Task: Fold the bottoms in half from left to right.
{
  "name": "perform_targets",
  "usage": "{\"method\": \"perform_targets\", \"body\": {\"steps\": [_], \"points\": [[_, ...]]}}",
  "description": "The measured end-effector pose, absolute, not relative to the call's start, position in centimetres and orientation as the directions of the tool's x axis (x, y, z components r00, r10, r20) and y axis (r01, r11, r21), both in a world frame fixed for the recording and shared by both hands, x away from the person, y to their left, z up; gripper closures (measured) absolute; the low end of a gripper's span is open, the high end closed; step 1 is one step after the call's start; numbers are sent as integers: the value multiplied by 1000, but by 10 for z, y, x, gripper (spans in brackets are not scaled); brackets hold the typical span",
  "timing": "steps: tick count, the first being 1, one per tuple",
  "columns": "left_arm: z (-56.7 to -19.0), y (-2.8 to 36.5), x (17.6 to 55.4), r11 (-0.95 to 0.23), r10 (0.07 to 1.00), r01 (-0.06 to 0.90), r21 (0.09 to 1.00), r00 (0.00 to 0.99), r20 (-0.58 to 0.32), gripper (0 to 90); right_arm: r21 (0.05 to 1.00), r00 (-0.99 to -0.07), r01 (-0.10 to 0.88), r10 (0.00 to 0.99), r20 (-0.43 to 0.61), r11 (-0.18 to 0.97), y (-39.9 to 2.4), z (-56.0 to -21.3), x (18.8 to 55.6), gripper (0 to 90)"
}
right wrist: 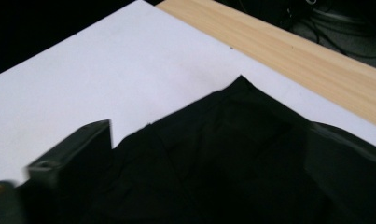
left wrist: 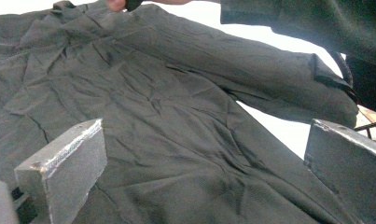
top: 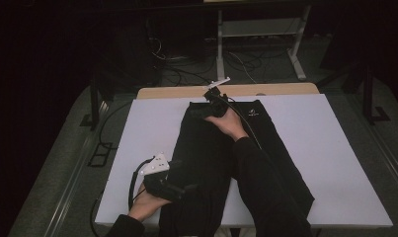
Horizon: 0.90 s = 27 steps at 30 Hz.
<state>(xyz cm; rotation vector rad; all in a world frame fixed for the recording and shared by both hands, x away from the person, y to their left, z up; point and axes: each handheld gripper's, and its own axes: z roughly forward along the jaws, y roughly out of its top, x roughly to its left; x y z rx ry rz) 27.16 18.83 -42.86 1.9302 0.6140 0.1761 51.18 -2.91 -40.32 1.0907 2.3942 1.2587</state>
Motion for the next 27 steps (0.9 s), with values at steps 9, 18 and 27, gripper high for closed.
{"method": "perform_targets", "body": {"steps": [9, 18, 27], "points": [[-428, 188, 272, -315, 489, 336, 887, 859, -152, 0, 791, -694, 505, 707, 135, 345, -11, -407, 516, 47], [-428, 188, 272, -311, 487, 336, 889, 860, -154, 0, 806, -674, 507, 723, 150, 305, 2, -412, 523, 89], [-428, 188, 272, -310, 486, 335, 890, 860, -155, 0, 796, -649, 523, 748, 139, 305, 18, -420, 529, 127]]}}
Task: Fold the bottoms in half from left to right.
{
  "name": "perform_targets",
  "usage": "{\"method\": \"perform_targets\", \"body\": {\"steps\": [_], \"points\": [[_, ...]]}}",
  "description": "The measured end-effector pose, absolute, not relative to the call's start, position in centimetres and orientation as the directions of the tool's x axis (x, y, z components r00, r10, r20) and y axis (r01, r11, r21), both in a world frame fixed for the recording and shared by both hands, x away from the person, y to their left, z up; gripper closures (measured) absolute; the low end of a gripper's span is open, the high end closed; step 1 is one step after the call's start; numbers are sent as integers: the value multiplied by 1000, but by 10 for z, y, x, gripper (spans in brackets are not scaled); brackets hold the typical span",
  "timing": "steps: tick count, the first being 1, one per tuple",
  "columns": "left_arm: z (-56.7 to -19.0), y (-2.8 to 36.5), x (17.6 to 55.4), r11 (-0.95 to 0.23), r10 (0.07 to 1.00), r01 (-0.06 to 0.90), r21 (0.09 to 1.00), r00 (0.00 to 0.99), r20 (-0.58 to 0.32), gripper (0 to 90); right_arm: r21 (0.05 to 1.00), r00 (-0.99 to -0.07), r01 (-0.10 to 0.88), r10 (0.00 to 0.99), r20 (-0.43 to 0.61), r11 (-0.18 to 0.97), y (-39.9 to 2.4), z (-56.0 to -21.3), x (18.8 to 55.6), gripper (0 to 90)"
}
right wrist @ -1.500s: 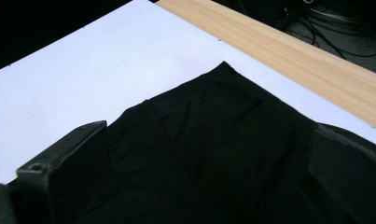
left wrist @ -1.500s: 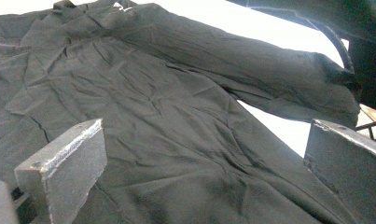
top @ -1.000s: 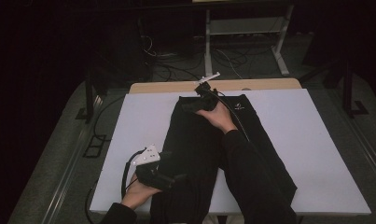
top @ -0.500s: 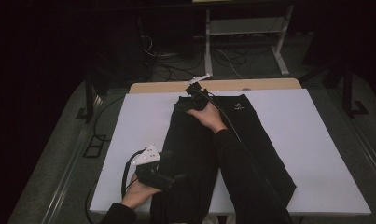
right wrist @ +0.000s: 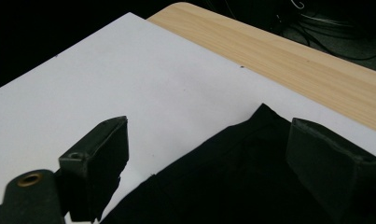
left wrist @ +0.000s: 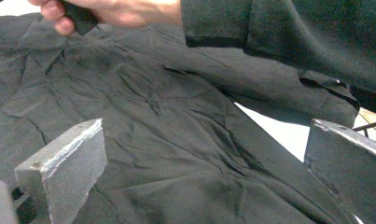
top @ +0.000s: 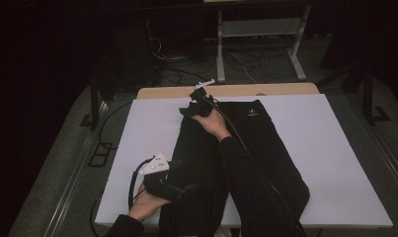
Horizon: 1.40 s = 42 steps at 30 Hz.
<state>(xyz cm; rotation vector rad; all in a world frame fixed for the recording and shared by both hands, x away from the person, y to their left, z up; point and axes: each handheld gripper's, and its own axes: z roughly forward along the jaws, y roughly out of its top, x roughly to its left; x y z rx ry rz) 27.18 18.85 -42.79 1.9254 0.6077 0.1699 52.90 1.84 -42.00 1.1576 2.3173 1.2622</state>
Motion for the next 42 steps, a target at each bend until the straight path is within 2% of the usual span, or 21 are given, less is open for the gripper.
{"method": "perform_targets", "body": {"steps": [12, 22, 42], "points": [[-428, 189, 272, -309, 482, 332, 891, 863, -155, 0, 782, -613, 544, 781, 123, 304, 39, -439, 532, 163], [-428, 189, 272, -310, 479, 331, 891, 864, -155, 0, 765, -584, 568, 803, 115, 304, 44, -451, 534, 252], [-428, 189, 272, -314, 476, 331, 890, 866, -154, 0, 756, -573, 552, 819, 36, 352, 49, -458, 532, 546]]}}
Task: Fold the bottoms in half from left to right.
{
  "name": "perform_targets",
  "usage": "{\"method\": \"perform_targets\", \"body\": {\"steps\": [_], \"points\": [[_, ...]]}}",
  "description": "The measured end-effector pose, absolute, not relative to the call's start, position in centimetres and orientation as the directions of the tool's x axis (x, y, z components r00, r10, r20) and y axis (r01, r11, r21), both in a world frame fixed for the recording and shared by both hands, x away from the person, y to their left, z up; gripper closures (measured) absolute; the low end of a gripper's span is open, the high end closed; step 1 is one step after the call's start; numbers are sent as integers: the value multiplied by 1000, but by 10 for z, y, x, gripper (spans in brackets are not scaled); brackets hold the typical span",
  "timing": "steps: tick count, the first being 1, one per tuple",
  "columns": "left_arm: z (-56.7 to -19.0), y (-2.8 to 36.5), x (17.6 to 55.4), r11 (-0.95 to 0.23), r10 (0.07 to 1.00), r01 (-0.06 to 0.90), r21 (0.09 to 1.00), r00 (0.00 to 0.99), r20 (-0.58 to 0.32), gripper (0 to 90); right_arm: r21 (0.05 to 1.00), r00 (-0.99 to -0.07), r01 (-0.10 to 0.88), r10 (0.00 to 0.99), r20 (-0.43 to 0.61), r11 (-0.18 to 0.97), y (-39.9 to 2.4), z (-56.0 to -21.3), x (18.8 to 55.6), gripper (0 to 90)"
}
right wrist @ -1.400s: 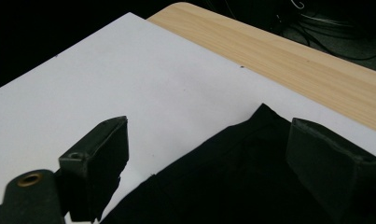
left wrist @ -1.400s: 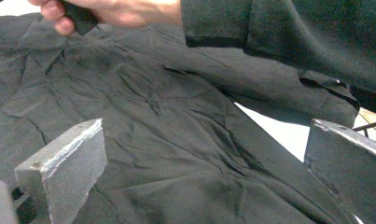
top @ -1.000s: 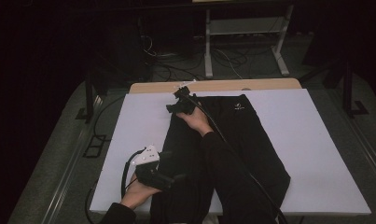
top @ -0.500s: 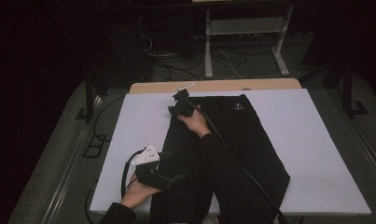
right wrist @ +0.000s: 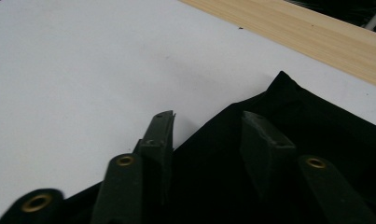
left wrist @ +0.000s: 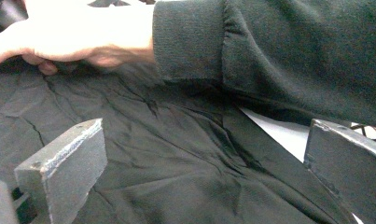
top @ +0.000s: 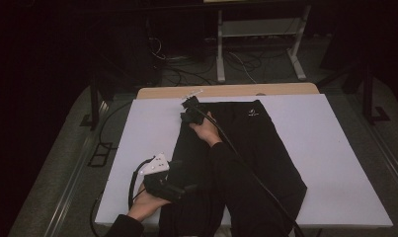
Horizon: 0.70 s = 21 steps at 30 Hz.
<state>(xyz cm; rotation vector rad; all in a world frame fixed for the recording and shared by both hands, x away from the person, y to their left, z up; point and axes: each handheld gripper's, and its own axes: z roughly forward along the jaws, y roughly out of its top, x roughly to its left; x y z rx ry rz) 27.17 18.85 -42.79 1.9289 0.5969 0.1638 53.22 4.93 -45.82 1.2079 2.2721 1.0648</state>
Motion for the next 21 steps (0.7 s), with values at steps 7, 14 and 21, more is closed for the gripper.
{"method": "perform_targets", "body": {"steps": [7, 14, 21], "points": [[-428, 189, 272, -315, 480, 335, 888, 864, -156, 0, 749, -558, 566, 828, 43, 343, 48, -457, 532, 702], [-428, 192, 272, -308, 503, 347, 886, 850, -157, 0, 741, -563, 566, 826, 28, 361, 49, -456, 531, 832], [-430, 198, 271, -316, 552, 399, 860, 815, -176, 0, 739, -563, 567, 826, 24, 364, 48, -452, 528, 849]]}}
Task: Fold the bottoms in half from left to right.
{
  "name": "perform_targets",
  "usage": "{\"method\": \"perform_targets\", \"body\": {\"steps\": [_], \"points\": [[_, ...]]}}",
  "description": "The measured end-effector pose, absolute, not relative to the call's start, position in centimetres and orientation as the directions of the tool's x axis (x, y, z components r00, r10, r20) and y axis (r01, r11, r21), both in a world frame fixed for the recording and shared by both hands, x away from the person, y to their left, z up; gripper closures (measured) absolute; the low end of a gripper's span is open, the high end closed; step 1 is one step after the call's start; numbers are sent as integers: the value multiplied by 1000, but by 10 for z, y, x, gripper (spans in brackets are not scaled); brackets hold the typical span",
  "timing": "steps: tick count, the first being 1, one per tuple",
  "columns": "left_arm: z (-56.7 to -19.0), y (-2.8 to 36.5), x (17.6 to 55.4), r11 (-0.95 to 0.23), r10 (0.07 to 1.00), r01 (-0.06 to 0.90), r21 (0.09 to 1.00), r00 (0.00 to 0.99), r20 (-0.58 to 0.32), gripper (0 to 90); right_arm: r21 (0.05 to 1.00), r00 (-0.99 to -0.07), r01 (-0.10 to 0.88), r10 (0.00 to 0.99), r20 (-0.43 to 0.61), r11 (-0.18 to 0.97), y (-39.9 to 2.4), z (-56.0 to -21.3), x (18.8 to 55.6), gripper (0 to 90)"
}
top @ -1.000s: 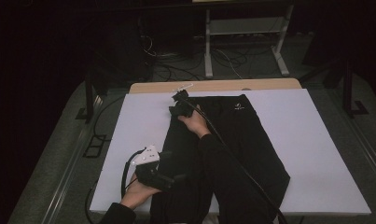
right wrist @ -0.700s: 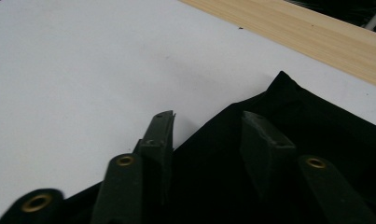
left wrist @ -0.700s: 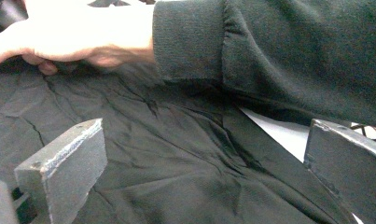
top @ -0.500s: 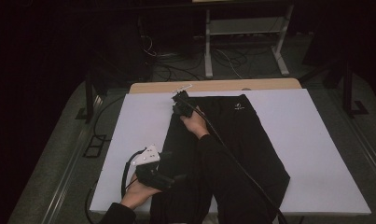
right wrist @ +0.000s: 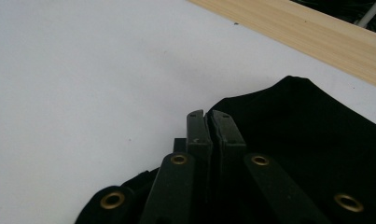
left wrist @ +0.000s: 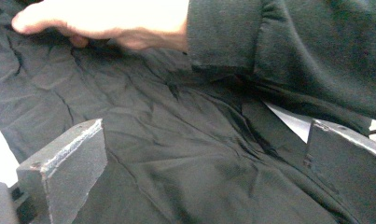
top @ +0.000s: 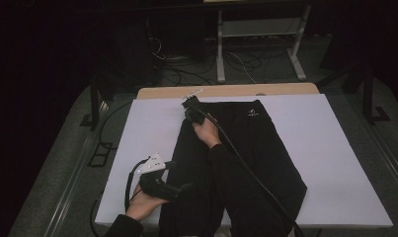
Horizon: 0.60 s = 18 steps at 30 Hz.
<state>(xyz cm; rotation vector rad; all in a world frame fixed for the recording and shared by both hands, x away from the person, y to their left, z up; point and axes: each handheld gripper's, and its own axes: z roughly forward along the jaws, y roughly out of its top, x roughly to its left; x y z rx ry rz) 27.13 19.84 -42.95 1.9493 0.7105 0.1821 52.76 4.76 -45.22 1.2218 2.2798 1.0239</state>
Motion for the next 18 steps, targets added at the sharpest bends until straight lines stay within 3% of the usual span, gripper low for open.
{"method": "perform_targets", "body": {"steps": [18], "points": [[-426, 218, 257, -374, 624, 487, 789, 762, -175, 0, 786, -566, 539, 821, 74, 301, 35, -437, 514, 853]]}}
